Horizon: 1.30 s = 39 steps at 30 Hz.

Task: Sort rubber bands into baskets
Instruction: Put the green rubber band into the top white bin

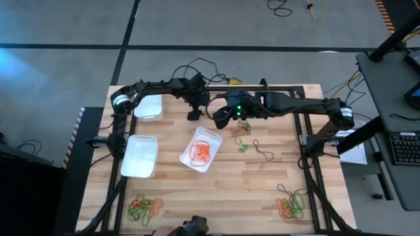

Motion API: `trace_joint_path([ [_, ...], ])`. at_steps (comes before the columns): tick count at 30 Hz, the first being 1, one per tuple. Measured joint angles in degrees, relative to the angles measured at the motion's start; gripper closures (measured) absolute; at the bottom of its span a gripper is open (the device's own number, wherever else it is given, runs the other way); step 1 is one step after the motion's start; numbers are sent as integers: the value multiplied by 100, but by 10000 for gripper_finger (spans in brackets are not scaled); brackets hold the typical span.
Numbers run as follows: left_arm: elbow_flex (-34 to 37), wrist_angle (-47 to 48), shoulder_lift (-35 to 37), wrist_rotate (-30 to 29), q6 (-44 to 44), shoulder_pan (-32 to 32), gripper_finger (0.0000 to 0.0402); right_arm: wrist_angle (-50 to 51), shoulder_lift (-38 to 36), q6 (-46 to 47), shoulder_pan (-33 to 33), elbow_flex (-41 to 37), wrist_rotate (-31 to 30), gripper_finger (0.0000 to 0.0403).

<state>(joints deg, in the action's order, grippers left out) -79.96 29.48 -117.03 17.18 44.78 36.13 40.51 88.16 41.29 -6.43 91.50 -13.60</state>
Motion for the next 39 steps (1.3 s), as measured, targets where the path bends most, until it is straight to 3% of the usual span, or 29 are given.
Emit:
trace_joint_path([
  [11, 200, 0, -90, -320, 441, -277, 175, 0, 4, -139, 15, -17, -14, 165],
  [14, 319, -187, -70, -495, 336, -343, 201, 0, 4, -143, 15, -20, -14, 165],
  [25, 527, -821, -81, -510, -250, -425, 355, -2, 4, -143, 17, -22, -7, 165],
  [29, 494, -790, -83, -465, -825, -423, 391, -2, 4, -143, 17, -23, -2, 165],
  [34, 475, -302, 128, -428, -1282, -383, 400, 2, 2, -248, 15, -24, 2, 165],
  [39, 602, 51, 830, -366, -1786, -315, 401, 92, -59, -499, -24, -24, 5, 165],
])
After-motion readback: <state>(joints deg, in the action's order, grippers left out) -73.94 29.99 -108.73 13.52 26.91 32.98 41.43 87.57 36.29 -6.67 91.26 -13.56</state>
